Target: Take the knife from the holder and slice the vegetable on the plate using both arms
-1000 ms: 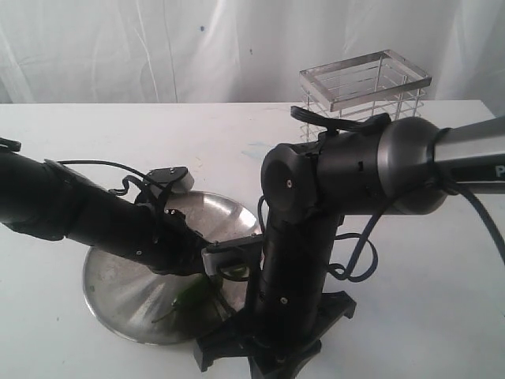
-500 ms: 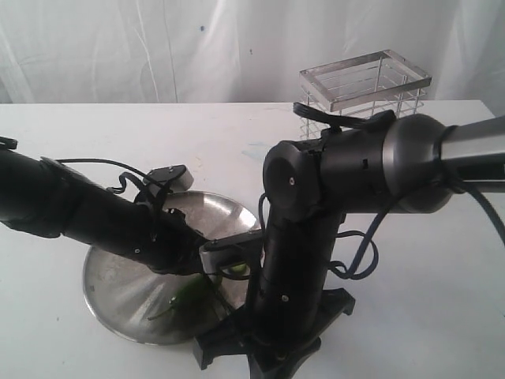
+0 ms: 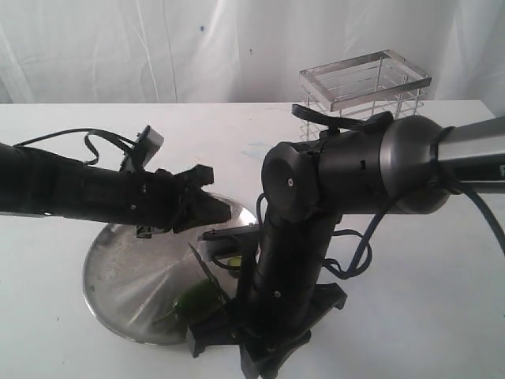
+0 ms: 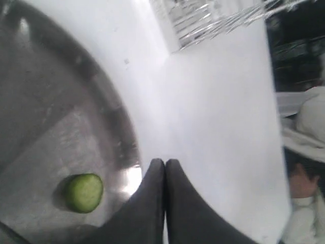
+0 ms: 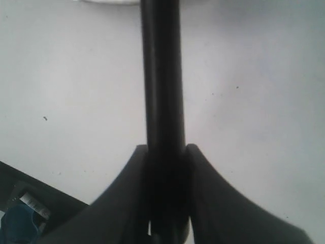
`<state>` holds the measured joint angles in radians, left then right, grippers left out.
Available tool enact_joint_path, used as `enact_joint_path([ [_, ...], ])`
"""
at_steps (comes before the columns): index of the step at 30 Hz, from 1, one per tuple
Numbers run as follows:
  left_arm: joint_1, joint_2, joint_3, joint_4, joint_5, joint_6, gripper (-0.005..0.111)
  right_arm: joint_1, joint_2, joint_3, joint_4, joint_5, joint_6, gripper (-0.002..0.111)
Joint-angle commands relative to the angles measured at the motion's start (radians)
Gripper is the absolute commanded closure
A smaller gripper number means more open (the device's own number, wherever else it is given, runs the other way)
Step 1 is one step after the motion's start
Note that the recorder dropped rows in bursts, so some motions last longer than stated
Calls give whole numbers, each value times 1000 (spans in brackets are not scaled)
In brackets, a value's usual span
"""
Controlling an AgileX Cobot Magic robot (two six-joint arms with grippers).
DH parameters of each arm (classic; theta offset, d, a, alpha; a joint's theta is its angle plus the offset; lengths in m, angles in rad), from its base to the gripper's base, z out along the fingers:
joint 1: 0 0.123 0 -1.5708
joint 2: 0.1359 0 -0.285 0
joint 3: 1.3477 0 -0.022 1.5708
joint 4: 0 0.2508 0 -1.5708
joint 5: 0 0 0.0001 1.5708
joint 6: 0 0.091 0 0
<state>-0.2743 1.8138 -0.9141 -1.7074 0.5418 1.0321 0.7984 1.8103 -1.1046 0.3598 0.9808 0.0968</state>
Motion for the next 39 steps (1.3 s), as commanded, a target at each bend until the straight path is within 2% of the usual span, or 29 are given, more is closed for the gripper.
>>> enact_joint_path([
  [1,33,-10,76,-37,-5,-46,107,-2,-4,1,3,-38,2,108],
  [3,33,-10,111,-37,-76,-46,107,-2,-4,1,3,-45,4,108],
  [10,33,-10,95,-37,-11,31,107,-2,-4,1,3,-41,4,108],
  [20,33,-10,93,-37,-66,73,107,0,-4,40,7,-41,4,108],
  [39,33,-10,93,-37,-68,113,107,0,-4,82,6,-89,-25,108],
])
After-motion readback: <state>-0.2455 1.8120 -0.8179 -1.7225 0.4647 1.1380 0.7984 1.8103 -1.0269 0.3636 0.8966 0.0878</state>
